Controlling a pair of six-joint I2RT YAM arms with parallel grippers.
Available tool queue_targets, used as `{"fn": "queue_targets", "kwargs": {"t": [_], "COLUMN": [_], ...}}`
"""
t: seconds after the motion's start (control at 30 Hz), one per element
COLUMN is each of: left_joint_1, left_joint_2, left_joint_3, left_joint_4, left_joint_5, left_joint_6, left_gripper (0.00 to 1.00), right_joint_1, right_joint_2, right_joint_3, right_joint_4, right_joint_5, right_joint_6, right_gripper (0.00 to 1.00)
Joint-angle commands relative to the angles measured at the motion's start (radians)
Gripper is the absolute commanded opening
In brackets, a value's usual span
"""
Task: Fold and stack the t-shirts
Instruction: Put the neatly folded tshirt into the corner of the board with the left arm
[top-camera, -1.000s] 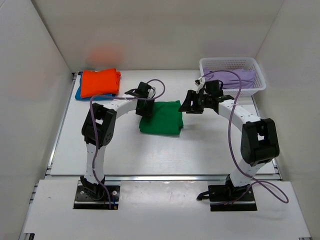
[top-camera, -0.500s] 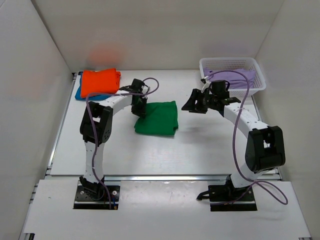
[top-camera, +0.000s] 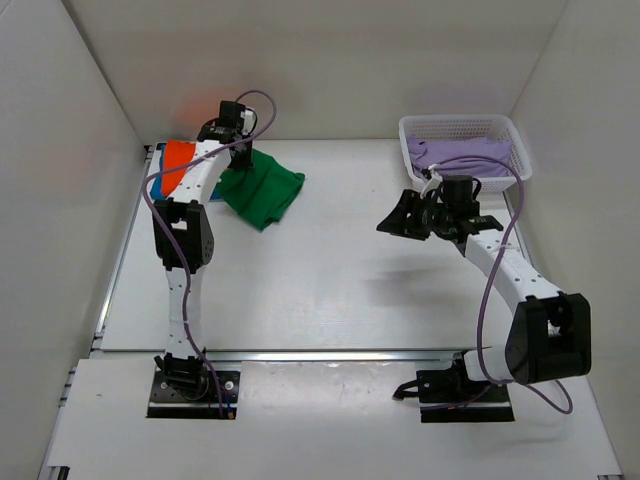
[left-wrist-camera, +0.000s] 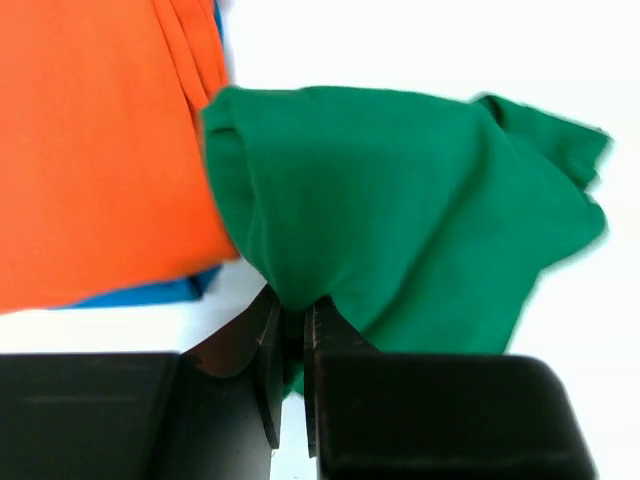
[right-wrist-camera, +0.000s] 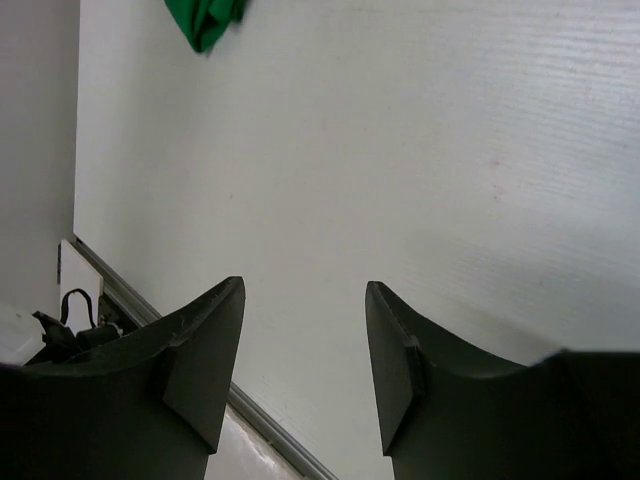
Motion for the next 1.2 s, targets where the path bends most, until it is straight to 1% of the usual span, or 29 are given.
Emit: {"fn": "queue_targets", "kwargs": {"t": [0.0,0.1,0.17,0.23,0.33,0.4,0.53,0.6,0.73,0.83,0.9,0.93,1.03,1.17], "left_joint_1": [-0.006,-0.001,0.009,0.024,0.063,0.081,0.109,0.12,0.132,0.166,0.167,0.208,0.241,0.275], "left_joint_2": [0.018,0.036,0.026,0.001,-0.044,-0.077,-0.099,-0.116,-0.162,-0.165,-0.148,-0.142,-0.122,-0.084], "left_joint_3": [0.139,0.219,0.231,0.209,0.173,0.164,0.198,0.213,0.176,0.182,0.202,0.208,0.199,0.199], "left_joint_4": [-0.057,-0.074,-0.074,-0.053,-0.016,0.003,0.007,0.007,0.055,0.075,0.086,0.086,0.119,0.136], "left_joint_5": [-0.028,-0.027,-0.06,-0.052,-0.002,-0.004,0.006,-0.012,-0.021,-0.009,0.0,0.006,0.038,0.023], "left_joint_6": [0.033,0.033,0.033,0.033,0.033,0.032,0.033,0.033,0.033,0.032,0.024,0.02,-0.003,-0.011], "left_gripper": [0.0,0.0,0.0,0.0,0.0,0.0,0.0,0.0,0.0,0.0,0.0,0.0,0.0,0.0], "right_joint_1": [-0.002,-0.014,-0.013,-0.004,0.003,-0.001,0.001,0.012,0.026,0.036,0.047,0.052,0.055,0.058], "right_joint_2": [-0.054,-0.078,-0.08,-0.08,-0.085,-0.094,-0.103,-0.103,-0.105,-0.098,-0.095,-0.092,-0.083,-0.068], "right_joint_3": [-0.028,-0.069,-0.077,-0.068,-0.055,-0.061,-0.08,-0.097,-0.115,-0.121,-0.115,-0.111,-0.092,-0.072], "right_joint_4": [0.006,0.012,0.01,-0.013,-0.048,-0.062,-0.066,-0.06,-0.051,-0.043,-0.053,-0.057,-0.062,-0.063], "right_joint_5": [-0.012,-0.021,-0.027,-0.024,-0.027,-0.027,-0.035,-0.044,-0.042,-0.041,-0.038,-0.035,-0.036,-0.03], "right_joint_6": [-0.002,0.004,0.004,-0.003,-0.017,-0.014,-0.014,0.004,0.015,0.027,0.038,0.034,0.034,0.04], "right_gripper": [0.49,0.49,0.49,0.49,0.49,0.49,0.49,0.49,0.49,0.49,0.5,0.49,0.49,0.49]}}
